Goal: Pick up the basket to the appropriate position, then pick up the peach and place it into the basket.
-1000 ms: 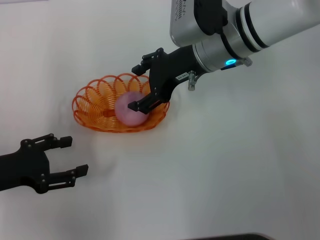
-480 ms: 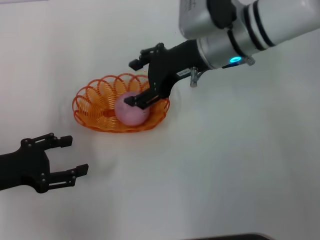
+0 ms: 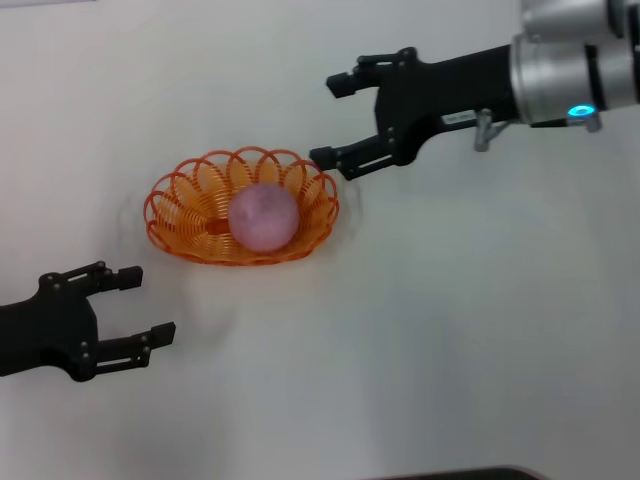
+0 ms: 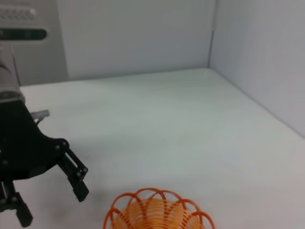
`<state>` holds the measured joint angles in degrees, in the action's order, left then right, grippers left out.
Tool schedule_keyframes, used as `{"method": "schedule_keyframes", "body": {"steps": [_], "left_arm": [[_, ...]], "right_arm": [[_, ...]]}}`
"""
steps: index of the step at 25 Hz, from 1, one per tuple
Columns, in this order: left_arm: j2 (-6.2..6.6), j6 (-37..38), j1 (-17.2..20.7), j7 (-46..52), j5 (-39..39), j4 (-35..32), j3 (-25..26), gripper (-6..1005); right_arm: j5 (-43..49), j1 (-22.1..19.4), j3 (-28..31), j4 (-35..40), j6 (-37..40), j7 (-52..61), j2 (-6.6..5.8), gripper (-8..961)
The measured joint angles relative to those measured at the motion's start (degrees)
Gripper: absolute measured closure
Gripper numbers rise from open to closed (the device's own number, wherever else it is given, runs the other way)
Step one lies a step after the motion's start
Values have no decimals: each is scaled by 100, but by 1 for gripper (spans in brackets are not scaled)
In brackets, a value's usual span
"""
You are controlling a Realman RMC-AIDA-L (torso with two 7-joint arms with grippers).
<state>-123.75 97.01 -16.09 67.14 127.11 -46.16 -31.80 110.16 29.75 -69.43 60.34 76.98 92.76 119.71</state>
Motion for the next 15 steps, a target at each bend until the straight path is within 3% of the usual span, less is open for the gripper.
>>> {"method": "schedule_keyframes", "body": {"steps": [6, 15], "left_arm": [[0, 3, -8, 0, -3, 6, 3, 175], [-5, 57, 5, 0, -57, 37, 150, 174]], "right_arm": [[-16, -198, 199, -20, 352, -289, 3, 23], [-190, -925, 155, -439, 686, -1138, 32, 23]]}}
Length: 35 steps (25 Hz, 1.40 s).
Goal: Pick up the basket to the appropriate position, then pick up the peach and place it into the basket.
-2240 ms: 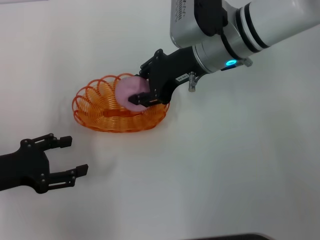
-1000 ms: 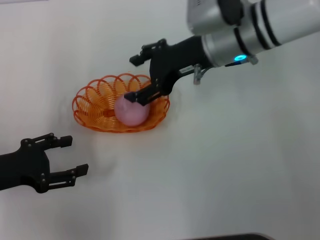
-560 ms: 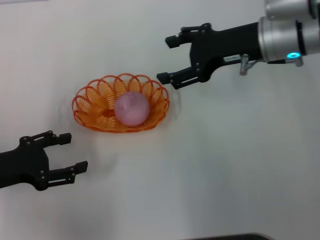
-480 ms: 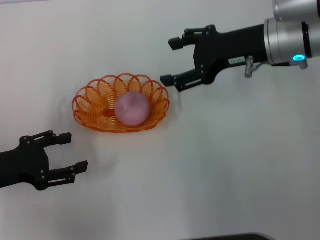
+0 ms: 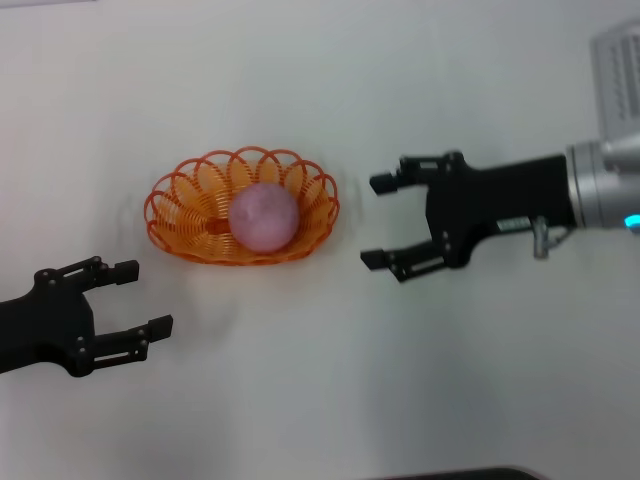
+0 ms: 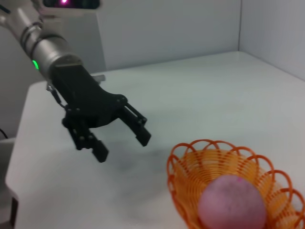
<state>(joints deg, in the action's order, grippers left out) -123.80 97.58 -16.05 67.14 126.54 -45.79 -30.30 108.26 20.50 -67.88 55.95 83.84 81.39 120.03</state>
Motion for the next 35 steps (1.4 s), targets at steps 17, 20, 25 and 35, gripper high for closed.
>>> {"method": "schedule_keyframes", "body": {"steps": [17, 20, 25, 35], "left_arm": [[5, 69, 64, -54, 42, 111, 4, 175], [0, 33, 82, -130, 43, 166, 6, 174], [-9, 30, 69, -269, 41, 254, -21, 175], [-16, -212, 144, -1068, 32, 704, 67, 217]], "right_arm": [[-342, -361, 282, -1812, 28, -2064, -15, 24], [-346, -367, 522, -2151, 15, -2393, -15, 24], [-349, -383, 798, -2343, 49, -2704, -15, 24], [-471, -336, 1032, -2544, 87, -3160, -8, 24]]}}
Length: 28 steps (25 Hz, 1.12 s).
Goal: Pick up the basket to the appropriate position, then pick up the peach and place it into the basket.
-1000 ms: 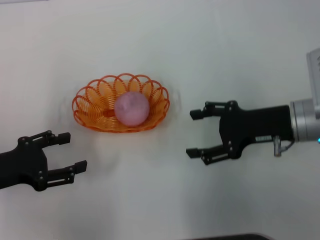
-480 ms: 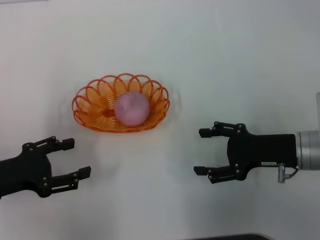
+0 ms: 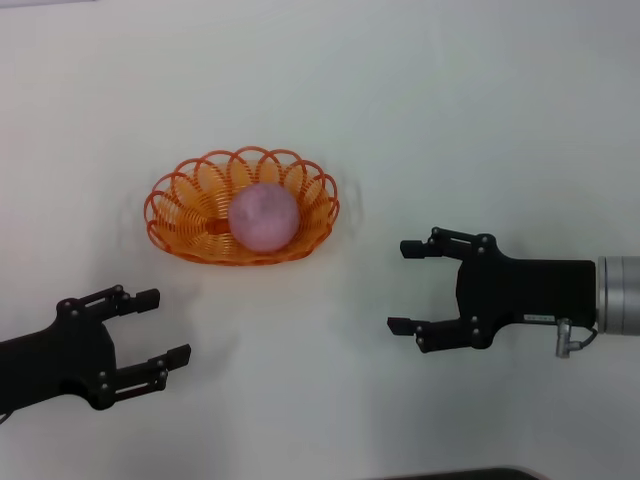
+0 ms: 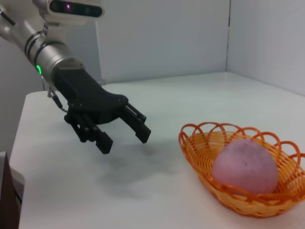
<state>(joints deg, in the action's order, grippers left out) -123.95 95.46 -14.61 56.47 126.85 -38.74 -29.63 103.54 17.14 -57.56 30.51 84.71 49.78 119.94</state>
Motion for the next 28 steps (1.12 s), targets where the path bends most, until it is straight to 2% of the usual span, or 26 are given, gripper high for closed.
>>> {"method": "schedule_keyframes", "body": {"steps": [17, 24, 28], "left_arm": [[3, 20, -25, -4, -46, 16, 55, 238], [6, 74, -9, -21, -586, 81, 514, 238], [11, 81, -5, -47, -613, 101, 487, 238]], "right_arm": [[-13, 23, 79, -103, -6, -6, 7, 25], [-913, 55, 119, -335, -13, -250, 3, 25], [-1077, 168, 68, -441, 12, -390, 1, 25]]}}
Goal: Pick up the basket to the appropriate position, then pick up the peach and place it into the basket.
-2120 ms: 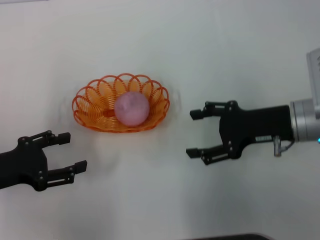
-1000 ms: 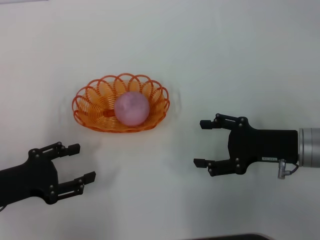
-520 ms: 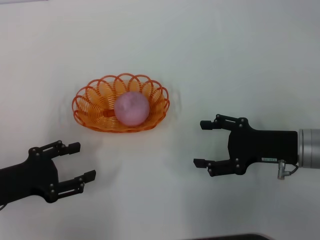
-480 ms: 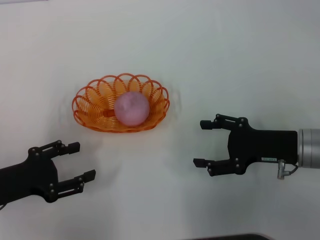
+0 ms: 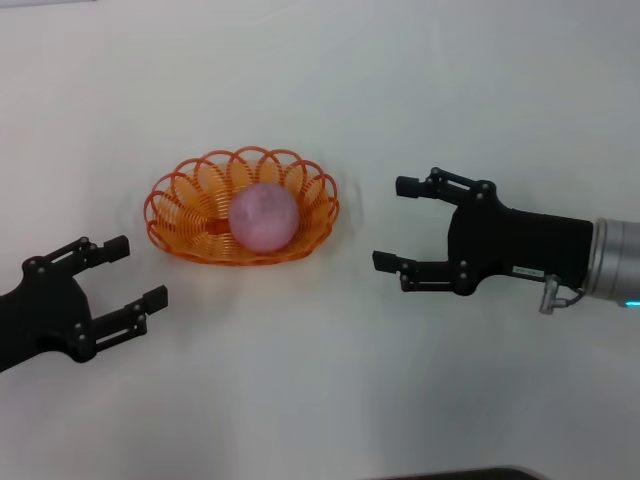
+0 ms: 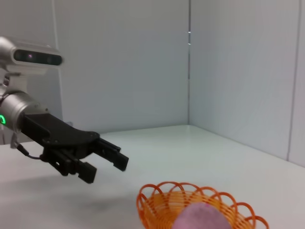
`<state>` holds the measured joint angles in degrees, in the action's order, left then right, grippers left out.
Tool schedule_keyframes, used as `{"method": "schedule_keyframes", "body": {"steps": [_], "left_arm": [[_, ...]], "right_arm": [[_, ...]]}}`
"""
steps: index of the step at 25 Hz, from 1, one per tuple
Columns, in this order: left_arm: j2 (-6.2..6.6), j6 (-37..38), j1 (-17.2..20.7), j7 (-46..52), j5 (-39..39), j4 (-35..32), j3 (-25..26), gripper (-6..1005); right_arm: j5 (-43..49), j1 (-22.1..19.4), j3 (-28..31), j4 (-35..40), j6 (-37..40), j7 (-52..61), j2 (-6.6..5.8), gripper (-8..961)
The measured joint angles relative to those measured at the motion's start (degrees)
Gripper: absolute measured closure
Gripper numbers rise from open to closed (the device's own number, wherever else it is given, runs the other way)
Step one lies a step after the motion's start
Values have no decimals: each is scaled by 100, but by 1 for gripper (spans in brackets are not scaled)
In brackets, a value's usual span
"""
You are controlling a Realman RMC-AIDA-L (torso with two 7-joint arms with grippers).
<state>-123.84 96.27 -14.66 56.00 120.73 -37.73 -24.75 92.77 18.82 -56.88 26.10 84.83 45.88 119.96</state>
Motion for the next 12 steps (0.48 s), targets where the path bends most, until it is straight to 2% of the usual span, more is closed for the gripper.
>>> {"method": "schedule_keyframes", "body": {"steps": [12], "left_arm": [[-7, 6, 36, -33, 28, 49, -12, 238]], "right_arm": [[98, 63, -55, -159, -47, -2, -20, 25]]}}
